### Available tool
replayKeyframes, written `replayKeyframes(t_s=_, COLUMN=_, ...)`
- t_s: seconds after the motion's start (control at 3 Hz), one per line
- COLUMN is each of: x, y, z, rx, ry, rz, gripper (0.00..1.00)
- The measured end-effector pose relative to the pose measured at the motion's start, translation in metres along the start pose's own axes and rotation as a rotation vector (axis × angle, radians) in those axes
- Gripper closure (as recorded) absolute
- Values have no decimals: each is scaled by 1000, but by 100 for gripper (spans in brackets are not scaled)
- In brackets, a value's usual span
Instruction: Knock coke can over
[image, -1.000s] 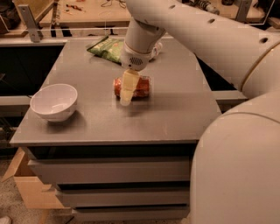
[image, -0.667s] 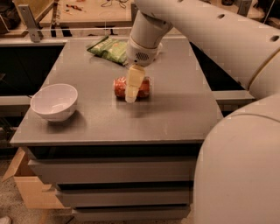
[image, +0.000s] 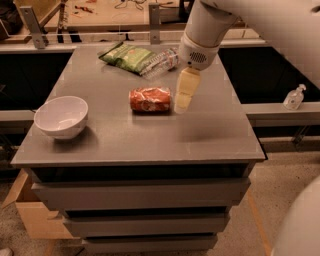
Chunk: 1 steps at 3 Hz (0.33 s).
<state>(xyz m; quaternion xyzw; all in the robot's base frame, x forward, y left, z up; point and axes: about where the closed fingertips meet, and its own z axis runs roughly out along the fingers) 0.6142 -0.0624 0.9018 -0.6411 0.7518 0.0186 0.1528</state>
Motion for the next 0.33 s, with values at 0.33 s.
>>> replayKeyframes(t_s=0.33, x=50, y=9, z=-12, rx=19, ry=7, rz=130, gripper=0)
